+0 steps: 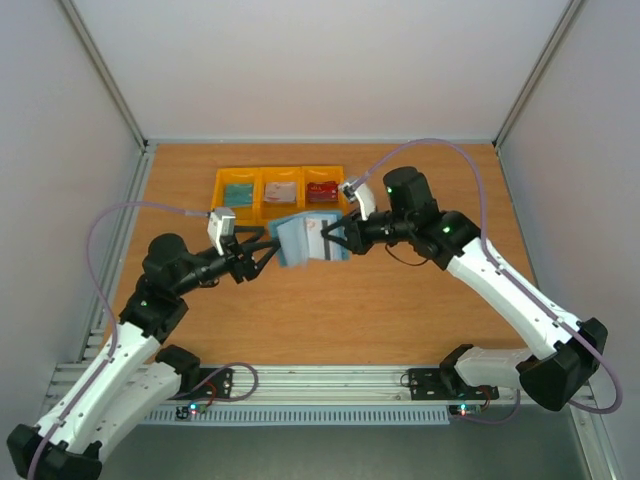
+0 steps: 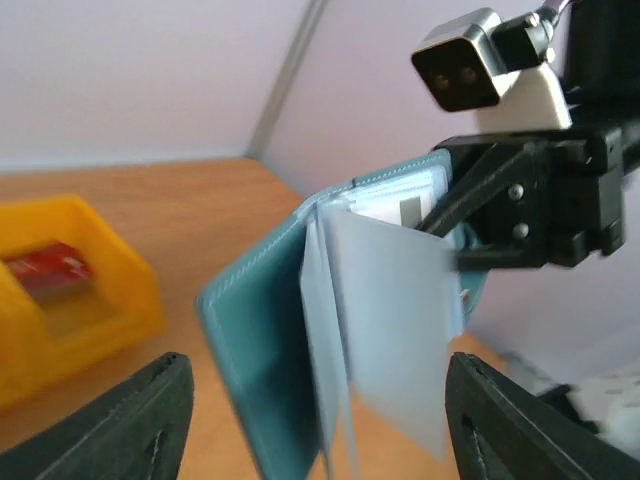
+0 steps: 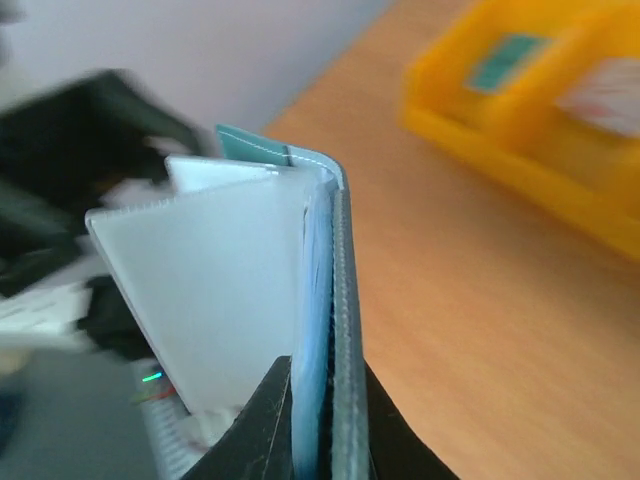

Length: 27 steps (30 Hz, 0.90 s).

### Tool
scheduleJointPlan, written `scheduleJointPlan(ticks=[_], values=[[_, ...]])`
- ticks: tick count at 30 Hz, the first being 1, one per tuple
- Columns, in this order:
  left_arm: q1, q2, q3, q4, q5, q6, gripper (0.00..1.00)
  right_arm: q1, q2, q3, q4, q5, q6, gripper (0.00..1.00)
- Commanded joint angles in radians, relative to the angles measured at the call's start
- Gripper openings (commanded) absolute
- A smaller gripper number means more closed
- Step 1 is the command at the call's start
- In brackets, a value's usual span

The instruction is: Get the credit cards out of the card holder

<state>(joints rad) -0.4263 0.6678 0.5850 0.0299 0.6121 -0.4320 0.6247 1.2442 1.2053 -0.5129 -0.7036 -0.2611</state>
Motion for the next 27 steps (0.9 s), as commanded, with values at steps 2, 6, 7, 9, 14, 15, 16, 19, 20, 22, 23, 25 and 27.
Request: scheduleJointPlan(ticks=[2, 6, 7, 9, 14, 15, 16, 19, 20, 22, 23, 25, 27], values=[[0.008, -0.028, 0.091, -0.223, -0.211, 0.308, 0.72, 0.003, 0.033, 0.197, -0.431, 0.716, -0.017, 0.01], [0.008, -0.031, 0.087, -0.204, -0.118, 0.335, 0.64, 0.004, 0.091, 0.238, -0.519, 0.839, 0.006, 0.01], [0.008, -0.029, 0.084, -0.179, -0.052, 0.327, 0.61, 0.005, 0.093, 0.239, -0.510, 0.817, 0.012, 0.01], [0.003, -0.021, 0.069, -0.082, 0.088, 0.273, 0.55, 0.008, 0.098, 0.243, -0.490, 0.781, 0.026, 0.01], [-0.121, 0.050, 0.048, 0.194, 0.223, 0.008, 0.52, 0.058, 0.143, 0.275, -0.457, 0.695, 0.025, 0.01], [-0.147, 0.071, 0.053, 0.185, 0.204, -0.003, 0.50, 0.070, 0.150, 0.282, -0.447, 0.659, 0.022, 0.01], [-0.166, 0.092, 0.057, 0.178, 0.186, -0.006, 0.49, 0.081, 0.154, 0.286, -0.432, 0.626, 0.017, 0.01], [-0.208, 0.149, 0.050, 0.195, 0.118, -0.035, 0.46, 0.106, 0.152, 0.286, -0.375, 0.497, 0.005, 0.01], [-0.214, 0.164, 0.047, 0.199, 0.093, -0.064, 0.46, 0.106, 0.145, 0.278, -0.354, 0.443, 0.000, 0.01], [-0.216, 0.174, 0.040, 0.170, 0.022, -0.103, 0.45, 0.107, 0.120, 0.253, -0.295, 0.317, -0.014, 0.01], [-0.216, 0.171, 0.035, 0.143, -0.011, -0.110, 0.44, 0.107, 0.109, 0.240, -0.259, 0.253, -0.023, 0.01], [-0.211, 0.151, 0.025, 0.089, -0.071, -0.101, 0.41, 0.107, 0.086, 0.214, -0.210, 0.132, -0.042, 0.01], [-0.192, 0.132, 0.019, 0.038, -0.103, -0.085, 0.36, 0.107, 0.057, 0.182, -0.166, 0.036, -0.059, 0.01]])
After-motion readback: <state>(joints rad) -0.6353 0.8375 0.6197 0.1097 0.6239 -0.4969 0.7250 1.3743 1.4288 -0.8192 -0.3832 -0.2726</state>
